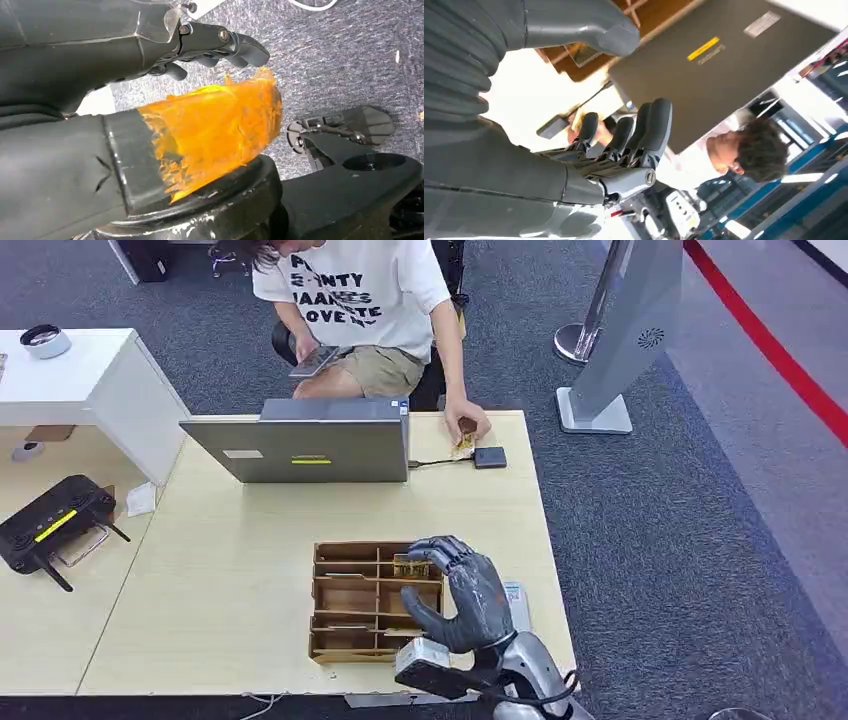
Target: Pass the card to the sensor for recognition and then transmit it.
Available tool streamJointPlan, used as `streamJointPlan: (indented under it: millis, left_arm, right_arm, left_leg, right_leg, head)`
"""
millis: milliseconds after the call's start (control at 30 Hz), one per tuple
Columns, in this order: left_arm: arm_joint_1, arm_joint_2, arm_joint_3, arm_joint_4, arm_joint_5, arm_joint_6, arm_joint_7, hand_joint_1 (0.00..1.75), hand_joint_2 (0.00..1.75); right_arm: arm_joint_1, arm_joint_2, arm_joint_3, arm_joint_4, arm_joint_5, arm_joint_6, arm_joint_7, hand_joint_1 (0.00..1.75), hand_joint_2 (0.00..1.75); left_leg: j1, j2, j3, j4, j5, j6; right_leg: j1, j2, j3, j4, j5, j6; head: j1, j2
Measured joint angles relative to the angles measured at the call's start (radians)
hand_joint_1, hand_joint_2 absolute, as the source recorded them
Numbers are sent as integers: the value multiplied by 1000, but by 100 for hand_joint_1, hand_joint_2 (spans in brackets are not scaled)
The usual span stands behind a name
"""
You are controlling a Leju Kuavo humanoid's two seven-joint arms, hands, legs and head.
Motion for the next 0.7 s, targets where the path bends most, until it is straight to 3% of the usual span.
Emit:
streamJointPlan:
  millis: [700]
  left_arm:
    - [2, 5, 23, 0, 13, 0, -5, 0, 0]
  right_arm:
    - [59, -36, 28, -36, -24, 49, -11, 84, 175]
  left_leg:
    - [0, 0, 0, 0, 0, 0]
  right_leg:
    - [0, 0, 0, 0, 0, 0]
  head:
    - [0, 0]
